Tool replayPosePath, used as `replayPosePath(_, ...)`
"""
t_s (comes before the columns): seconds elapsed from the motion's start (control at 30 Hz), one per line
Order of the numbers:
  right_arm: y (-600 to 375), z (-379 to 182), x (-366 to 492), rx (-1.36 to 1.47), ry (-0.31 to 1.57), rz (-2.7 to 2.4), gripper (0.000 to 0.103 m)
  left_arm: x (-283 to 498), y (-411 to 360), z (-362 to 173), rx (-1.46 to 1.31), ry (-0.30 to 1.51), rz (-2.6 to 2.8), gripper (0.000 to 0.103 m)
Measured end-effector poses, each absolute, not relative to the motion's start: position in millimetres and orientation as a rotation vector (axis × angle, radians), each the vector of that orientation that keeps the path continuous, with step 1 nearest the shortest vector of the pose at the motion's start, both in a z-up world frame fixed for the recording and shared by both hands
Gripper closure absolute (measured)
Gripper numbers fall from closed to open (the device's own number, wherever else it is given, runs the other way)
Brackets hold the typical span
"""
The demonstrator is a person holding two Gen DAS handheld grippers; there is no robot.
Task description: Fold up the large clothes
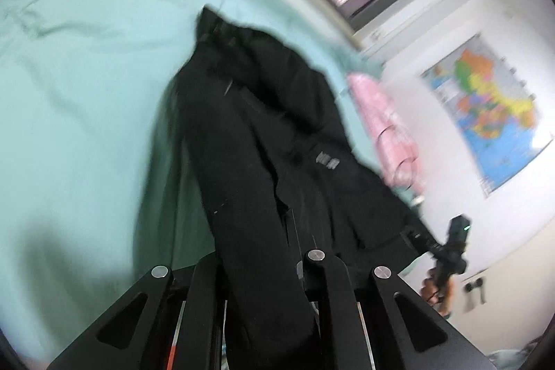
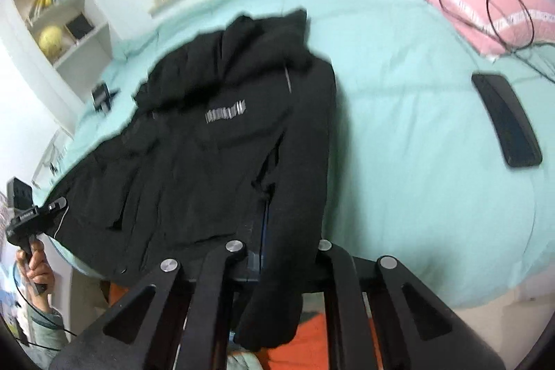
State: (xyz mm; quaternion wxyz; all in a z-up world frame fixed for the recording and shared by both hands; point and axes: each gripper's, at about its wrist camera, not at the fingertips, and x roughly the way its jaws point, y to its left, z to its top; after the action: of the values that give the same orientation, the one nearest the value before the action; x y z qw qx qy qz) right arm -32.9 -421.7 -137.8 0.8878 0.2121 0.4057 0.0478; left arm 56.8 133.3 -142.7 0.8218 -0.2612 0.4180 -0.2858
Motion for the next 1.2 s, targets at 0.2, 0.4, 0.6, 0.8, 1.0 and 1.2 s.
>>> replayPosePath(0.2,-442,-87,12,0.52,0.746,0.161,0.089,113,126,-93,-0.592,0.79,-0.653,0.092)
replayPosePath(0.4,-462,-30,83,0.534,0.653,0.152,0.089,196,113,-47,-0.566,0.723,-0.59,0.091)
replayPosePath(0.6,-463,-5,197,0.536,0.616,0.063,0.089,289,89,-36,-0.47,0.687,-0.421,0.091)
replayPosePath(0.8,-438,-36,307,0.363,0.659,-0.122,0.089,380,67,-93,-0.398,0.75,-0.244,0.089)
replayPosePath(1.0,-428,-128,393,0.321,0.846,-0.185,0.089,433,48,-179,-0.375,0.874,-0.196,0.087)
replayPosePath(1.2,-414,-185,420,0.221,0.905,-0.225,0.088,445,35,-203,-0.334,0.861,-0.183,0.086)
